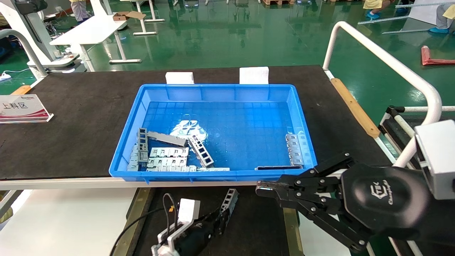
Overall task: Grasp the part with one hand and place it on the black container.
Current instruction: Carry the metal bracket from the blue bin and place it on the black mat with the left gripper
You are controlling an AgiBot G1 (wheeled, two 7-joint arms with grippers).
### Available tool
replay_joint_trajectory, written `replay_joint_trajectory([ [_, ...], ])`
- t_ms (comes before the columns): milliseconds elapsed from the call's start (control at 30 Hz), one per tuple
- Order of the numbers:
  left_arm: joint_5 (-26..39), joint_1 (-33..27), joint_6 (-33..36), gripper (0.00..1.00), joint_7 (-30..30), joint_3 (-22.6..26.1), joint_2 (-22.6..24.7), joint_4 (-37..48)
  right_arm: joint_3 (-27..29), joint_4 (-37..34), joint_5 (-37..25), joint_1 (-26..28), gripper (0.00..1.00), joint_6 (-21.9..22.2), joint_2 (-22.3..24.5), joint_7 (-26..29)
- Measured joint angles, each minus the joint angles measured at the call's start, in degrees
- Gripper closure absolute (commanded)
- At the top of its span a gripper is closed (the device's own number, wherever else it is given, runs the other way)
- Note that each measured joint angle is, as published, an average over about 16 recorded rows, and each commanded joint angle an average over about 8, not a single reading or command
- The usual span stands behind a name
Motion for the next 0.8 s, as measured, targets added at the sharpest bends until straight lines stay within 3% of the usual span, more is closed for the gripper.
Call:
replay_joint_trajectory([
  [333, -0.9, -0.1, -4.0, 1.0, 0.7, -6.1, 6.3, 4.6, 0.0, 0.0, 0.0, 0.0, 1.0, 0.0, 0.0, 0.0],
  [667, -2.1, -0.2, -7.1, 1.0, -0.4, -7.2, 8.0, 5.0, -0.1, 0.0, 0.0, 0.0, 1.0, 0.0, 0.0, 0.0],
  [733, -2.2, -0.2, -7.7, 0.9, -0.7, -7.0, 8.0, 4.8, -0.1, 0.0, 0.0, 0.0, 0.98, 0.0, 0.0, 0.0],
  [800, -2.3, -0.1, -8.3, 0.71, -1.0, -6.9, 8.0, 4.6, -0.1, 0.0, 0.1, 0.0, 0.9, 0.0, 0.0, 0.0],
])
